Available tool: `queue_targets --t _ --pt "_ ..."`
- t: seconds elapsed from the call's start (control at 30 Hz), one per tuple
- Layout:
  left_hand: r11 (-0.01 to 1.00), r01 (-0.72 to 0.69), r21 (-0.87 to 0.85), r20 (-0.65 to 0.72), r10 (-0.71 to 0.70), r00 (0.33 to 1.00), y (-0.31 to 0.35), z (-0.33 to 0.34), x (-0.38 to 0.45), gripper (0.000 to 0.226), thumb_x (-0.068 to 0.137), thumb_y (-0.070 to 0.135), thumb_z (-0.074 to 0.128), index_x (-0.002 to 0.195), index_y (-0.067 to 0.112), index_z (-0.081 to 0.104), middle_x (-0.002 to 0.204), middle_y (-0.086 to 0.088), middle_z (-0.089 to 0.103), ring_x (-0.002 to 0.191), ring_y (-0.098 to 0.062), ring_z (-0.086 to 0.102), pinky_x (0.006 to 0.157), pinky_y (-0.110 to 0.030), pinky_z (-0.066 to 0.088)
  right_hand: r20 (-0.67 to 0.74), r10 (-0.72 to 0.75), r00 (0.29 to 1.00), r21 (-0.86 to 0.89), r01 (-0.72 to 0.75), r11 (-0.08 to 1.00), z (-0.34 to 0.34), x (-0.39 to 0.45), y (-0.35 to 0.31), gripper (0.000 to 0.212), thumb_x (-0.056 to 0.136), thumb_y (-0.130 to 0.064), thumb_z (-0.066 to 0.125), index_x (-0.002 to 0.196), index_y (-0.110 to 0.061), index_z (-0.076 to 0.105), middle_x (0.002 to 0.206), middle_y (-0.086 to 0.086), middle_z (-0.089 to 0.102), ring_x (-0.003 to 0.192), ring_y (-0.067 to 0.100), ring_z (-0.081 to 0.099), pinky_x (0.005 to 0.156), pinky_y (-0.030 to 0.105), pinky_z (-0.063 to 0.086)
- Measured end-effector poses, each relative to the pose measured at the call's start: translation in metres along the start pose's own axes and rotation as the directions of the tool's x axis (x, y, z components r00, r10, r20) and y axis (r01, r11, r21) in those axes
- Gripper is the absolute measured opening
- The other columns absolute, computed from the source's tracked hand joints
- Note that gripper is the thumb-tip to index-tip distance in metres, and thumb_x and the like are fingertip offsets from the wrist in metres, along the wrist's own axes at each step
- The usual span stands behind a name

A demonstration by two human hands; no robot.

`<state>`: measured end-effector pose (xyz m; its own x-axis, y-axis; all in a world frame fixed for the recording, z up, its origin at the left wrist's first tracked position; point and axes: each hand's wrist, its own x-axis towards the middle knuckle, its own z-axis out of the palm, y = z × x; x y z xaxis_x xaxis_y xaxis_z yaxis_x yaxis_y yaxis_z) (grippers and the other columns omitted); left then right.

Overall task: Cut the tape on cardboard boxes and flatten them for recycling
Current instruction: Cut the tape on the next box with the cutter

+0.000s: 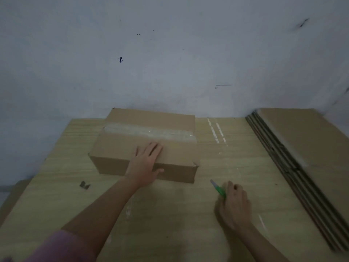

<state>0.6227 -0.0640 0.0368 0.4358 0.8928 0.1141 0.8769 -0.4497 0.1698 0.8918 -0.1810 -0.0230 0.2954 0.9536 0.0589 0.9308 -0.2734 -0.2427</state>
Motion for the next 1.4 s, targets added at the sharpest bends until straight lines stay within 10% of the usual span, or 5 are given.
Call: queue_targets --t 0.17,0.37,0.53,0.87,1.4 --pt "0.986 -0.117 0.120 -0.047 0.123 0.991 -0.003 0.004 -0.007 0.081 0.052 0.039 0.089 0.120 0.006 0.062 0.124 -0.011 0.063 0.108 -0.034 0.063 0.077 -0.059 0.050 -0.002 0.105 0.995 0.238 -0.101 0.966 0.006 0.000 0.012 0.015 0.076 0.006 0.068 0.088 0.009 0.060 0.085 0.029 0.053 0.077 0.045 0.054 0.068 0.045 0.046" --pt "0.898 -0.391 0.203 0.022 0.395 0.919 -0.008 -0.003 -0.036 0.062 0.082 0.051 0.036 0.131 0.014 0.049 0.131 -0.002 0.058 0.117 -0.024 0.058 0.085 -0.048 0.050 -0.393 0.056 0.918 0.531 0.177 0.829 -0.059 0.048 -0.043 0.011 0.091 -0.002 0.053 0.099 0.004 0.054 0.088 0.014 0.049 0.078 0.023 0.045 0.063 0.029 0.026" --pt "0.797 -0.604 0.012 0.061 0.602 0.796 -0.030 -0.032 -0.054 0.059 0.084 0.041 0.047 0.136 0.016 0.036 0.140 -0.007 0.048 0.130 -0.022 0.040 0.107 -0.047 0.030 -0.250 -0.269 0.930 0.554 0.366 0.748 -0.092 0.068 -0.112 0.013 0.094 -0.007 0.051 0.106 -0.009 0.053 0.067 -0.004 0.048 0.058 0.018 0.044 0.056 0.030 0.023" --pt "0.914 0.236 -0.329 -0.165 -0.302 0.939 -0.091 -0.049 0.026 0.032 0.086 0.020 0.060 0.116 0.009 0.059 0.123 -0.008 0.056 0.115 -0.027 0.051 0.094 -0.034 0.041 0.110 -0.271 0.956 0.604 0.153 0.782 -0.054 0.108 -0.218 0.009 0.090 -0.017 0.057 0.091 -0.015 0.066 0.079 0.003 0.061 0.079 0.026 0.058 0.069 0.033 0.045" --pt "0.782 0.467 -0.412 0.038 -0.498 0.867 -0.099 -0.026 0.057 0.040 0.092 0.049 0.048 0.131 0.040 0.052 0.127 0.004 0.061 0.117 -0.021 0.054 0.089 -0.028 0.041 0.228 -0.489 0.842 0.361 0.393 0.846 -0.033 0.146 -0.249 0.046 0.093 -0.008 0.041 0.131 -0.030 0.055 0.121 0.003 0.065 0.111 0.026 0.057 0.087 0.028 0.043"
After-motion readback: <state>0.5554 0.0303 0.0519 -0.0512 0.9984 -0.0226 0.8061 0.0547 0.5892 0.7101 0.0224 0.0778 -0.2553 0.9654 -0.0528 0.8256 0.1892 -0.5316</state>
